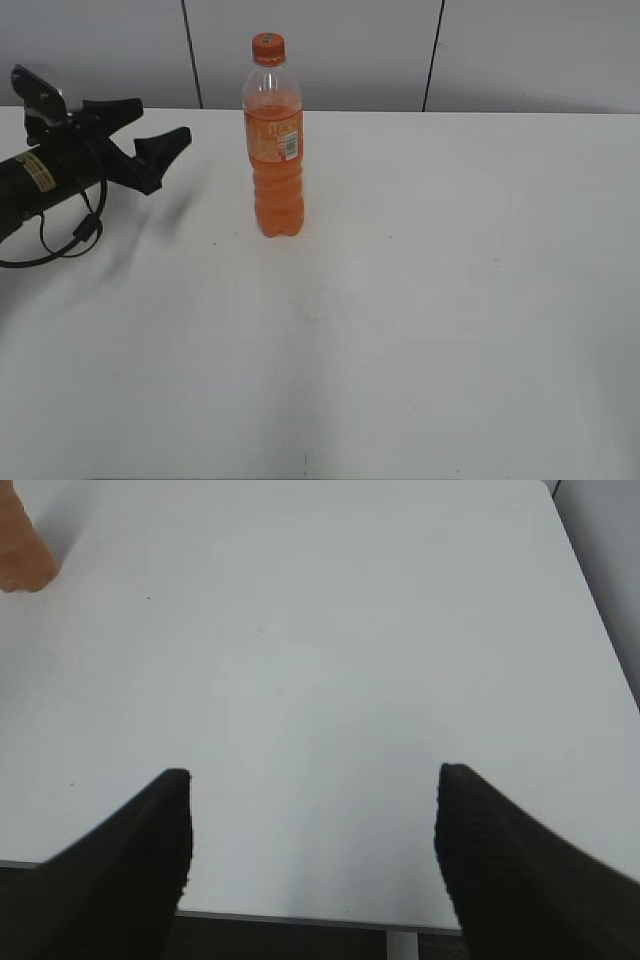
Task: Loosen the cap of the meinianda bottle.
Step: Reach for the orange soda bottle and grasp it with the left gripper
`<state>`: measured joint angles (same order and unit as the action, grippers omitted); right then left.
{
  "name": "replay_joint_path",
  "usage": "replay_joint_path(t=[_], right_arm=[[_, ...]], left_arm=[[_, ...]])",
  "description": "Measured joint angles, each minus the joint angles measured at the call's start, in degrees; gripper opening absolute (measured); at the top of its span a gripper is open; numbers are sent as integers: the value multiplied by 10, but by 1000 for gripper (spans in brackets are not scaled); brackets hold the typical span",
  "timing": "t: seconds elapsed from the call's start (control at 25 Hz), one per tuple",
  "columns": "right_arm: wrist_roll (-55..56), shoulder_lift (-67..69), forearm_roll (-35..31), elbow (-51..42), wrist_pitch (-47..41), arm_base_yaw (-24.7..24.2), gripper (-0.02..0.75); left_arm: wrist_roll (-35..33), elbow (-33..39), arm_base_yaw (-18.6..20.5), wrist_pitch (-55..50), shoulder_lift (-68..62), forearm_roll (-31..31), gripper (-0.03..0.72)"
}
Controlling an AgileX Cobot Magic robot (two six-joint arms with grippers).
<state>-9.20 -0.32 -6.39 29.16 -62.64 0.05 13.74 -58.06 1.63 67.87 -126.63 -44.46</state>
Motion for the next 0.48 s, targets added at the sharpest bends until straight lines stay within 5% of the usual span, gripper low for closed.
replay_joint_path(t=[0.28,0.48], right_arm=[[0,0,0,0,0,0,566],[0,0,0,0,0,0,566]], left_arm=[[2,2,-3,9,-12,-132,562],[13,2,-20,11,-26,-152,562]])
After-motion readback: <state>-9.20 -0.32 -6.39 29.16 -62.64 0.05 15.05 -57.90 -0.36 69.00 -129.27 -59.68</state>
